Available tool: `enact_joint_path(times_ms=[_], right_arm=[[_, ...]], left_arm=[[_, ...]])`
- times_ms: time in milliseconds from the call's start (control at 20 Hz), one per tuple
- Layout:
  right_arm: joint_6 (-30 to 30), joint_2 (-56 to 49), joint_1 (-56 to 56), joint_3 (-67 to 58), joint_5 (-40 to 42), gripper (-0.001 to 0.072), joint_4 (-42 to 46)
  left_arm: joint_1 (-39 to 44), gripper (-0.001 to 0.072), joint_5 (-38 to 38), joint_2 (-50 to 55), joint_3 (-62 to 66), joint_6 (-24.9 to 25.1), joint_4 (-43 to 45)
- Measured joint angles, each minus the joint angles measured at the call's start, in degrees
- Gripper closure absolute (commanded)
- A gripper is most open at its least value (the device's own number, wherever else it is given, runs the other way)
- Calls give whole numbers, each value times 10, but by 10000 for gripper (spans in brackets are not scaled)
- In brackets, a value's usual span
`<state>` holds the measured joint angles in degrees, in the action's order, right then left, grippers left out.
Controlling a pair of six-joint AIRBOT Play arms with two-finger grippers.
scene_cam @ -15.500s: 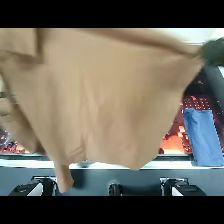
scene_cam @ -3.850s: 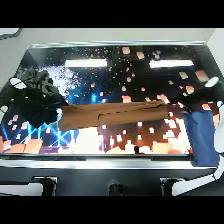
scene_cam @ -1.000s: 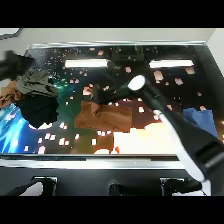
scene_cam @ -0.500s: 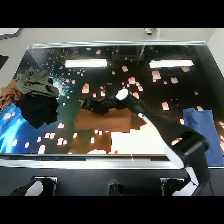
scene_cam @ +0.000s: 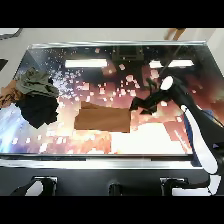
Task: Fold the shirts.
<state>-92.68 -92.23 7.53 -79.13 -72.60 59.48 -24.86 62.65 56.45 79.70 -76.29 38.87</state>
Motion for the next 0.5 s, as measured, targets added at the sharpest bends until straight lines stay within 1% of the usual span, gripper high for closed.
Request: enact_joint_path(times_ms=[100,150,200,250,300,350,500], right_arm=[[15,-18,-4,52,28,55,-54],[26,-30,-1,67,35,81,-80],[36,-42,4,78,46,144,-105],[45,-56,10,87,53,310,-126],[53,-65,15,92,59,615,-142],[62,-73,19,97,68,663,-159],[96,-75,16,92,76,665,-188]], left_arm=[[5,681,0,0,0,0,3],[8,681,0,0,0,0,3],[12,680,0,0,0,0,3],[17,681,1,0,0,0,3],[21,680,1,0,0,0,3],[25,680,1,0,0,0,3],[35,680,2,0,0,0,3]])
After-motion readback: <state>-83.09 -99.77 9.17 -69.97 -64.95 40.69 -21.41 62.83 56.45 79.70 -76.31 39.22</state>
